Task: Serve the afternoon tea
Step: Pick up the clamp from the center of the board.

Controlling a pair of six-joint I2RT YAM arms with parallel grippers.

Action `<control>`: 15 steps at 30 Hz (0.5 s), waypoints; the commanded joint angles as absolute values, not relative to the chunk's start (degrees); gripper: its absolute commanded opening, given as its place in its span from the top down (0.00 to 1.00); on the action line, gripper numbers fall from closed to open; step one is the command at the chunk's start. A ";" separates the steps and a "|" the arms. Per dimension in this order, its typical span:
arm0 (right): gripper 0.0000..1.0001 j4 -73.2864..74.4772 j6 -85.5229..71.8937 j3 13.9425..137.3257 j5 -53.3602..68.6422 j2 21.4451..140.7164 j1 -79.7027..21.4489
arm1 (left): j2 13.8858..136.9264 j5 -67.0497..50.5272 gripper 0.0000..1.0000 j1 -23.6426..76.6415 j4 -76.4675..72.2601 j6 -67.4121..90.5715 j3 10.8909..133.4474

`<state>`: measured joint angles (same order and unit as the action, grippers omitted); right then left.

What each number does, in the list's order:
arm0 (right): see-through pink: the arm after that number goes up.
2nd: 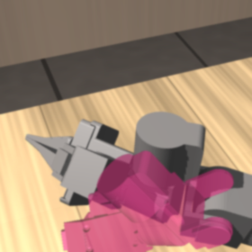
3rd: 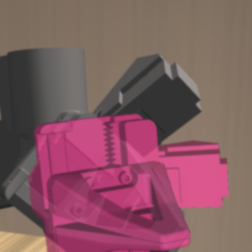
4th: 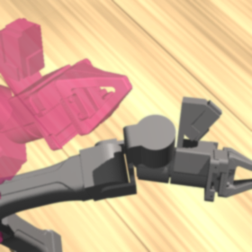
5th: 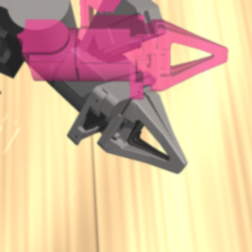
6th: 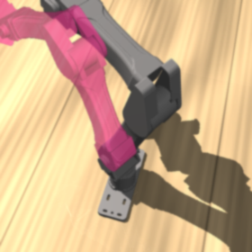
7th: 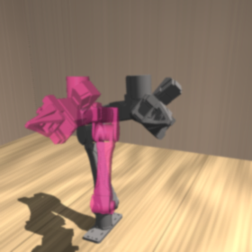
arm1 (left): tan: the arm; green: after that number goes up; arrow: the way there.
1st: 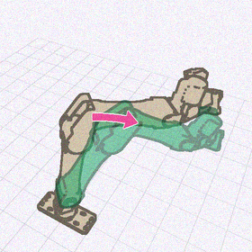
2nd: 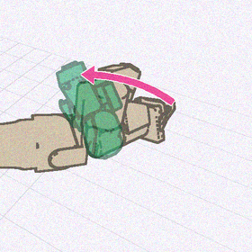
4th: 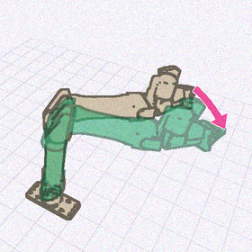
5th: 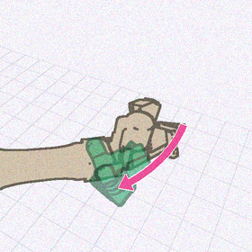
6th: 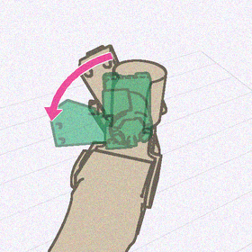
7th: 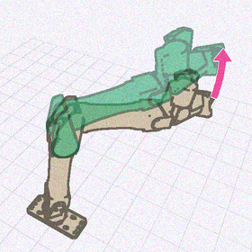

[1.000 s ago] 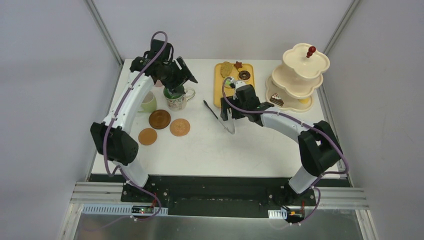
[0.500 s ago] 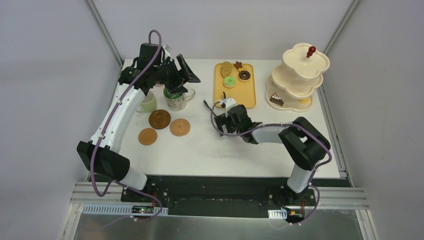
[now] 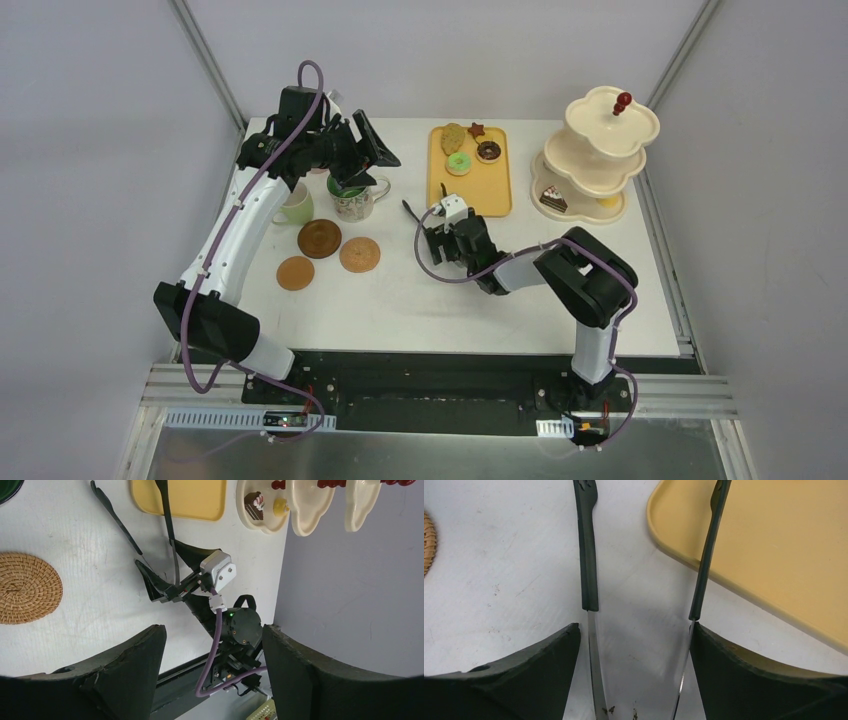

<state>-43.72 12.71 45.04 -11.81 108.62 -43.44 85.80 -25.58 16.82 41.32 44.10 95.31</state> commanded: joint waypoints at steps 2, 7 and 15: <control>0.27 -39.09 13.00 44.80 -13.06 108.61 -43.45 | 85.02 -27.58 0.28 16.79 41.40 44.76 95.71; 0.36 -30.11 8.69 49.16 -12.44 105.21 -43.39 | 85.43 -28.16 0.29 16.79 39.96 45.78 95.01; 0.45 -18.95 3.86 52.20 -11.86 96.49 -43.39 | 85.15 -28.28 0.29 16.78 38.86 46.13 94.12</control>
